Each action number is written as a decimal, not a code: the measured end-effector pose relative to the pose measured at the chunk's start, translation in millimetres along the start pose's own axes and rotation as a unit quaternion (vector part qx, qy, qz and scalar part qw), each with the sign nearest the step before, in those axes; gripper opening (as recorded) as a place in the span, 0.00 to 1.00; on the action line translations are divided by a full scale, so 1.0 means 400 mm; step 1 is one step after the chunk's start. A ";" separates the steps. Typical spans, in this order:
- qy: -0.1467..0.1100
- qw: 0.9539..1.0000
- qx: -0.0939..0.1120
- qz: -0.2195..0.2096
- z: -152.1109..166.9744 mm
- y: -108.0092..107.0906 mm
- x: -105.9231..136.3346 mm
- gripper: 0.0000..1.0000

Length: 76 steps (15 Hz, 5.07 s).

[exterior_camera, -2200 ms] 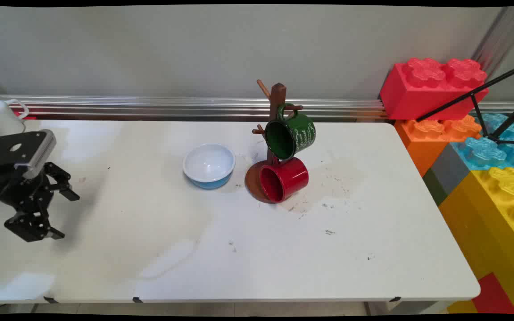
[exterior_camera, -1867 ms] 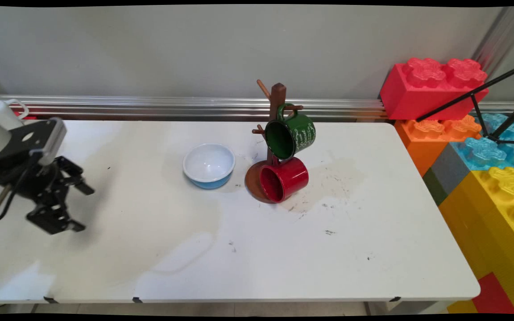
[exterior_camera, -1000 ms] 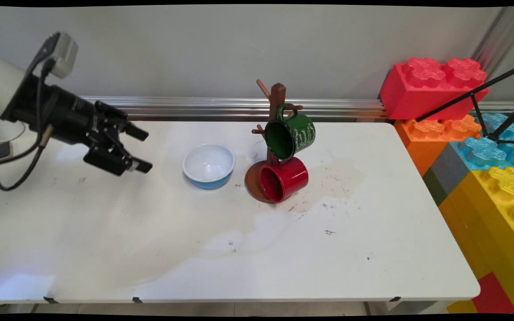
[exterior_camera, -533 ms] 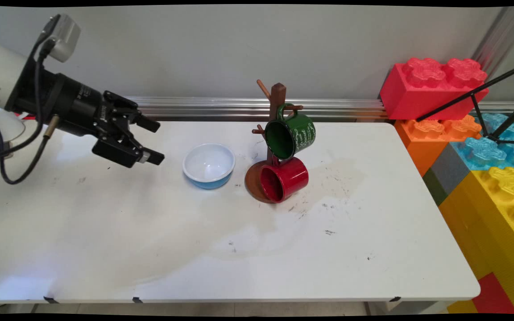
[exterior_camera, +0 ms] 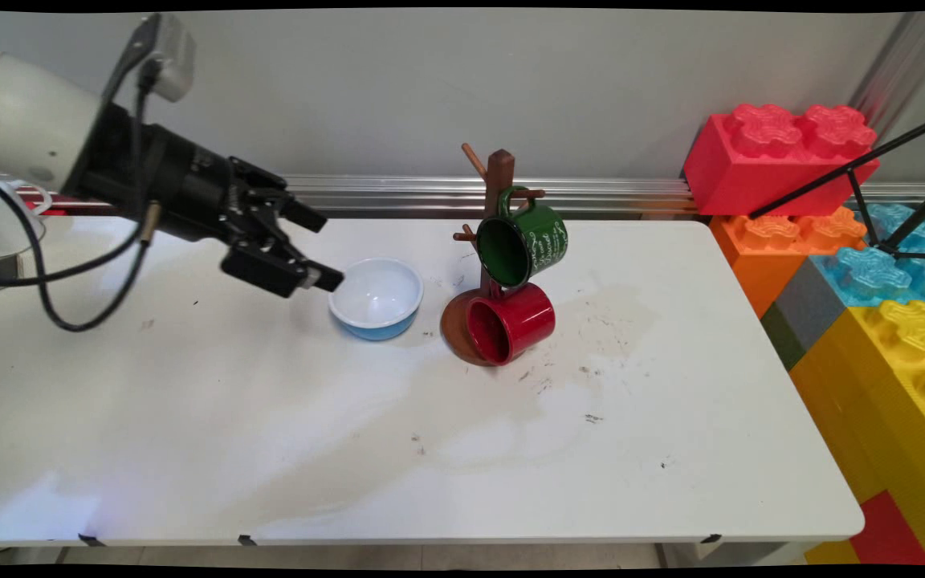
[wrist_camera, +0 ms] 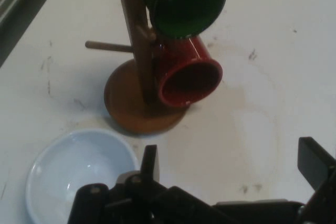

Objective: Pick up the green mug from the rack

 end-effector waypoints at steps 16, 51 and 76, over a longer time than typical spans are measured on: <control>-0.013 0.993 0.078 -0.083 0.178 0.184 0.201 1.00; 0.080 0.975 0.083 -0.190 0.489 0.214 0.201 1.00; 0.094 0.967 0.092 -0.216 0.509 0.195 0.198 0.00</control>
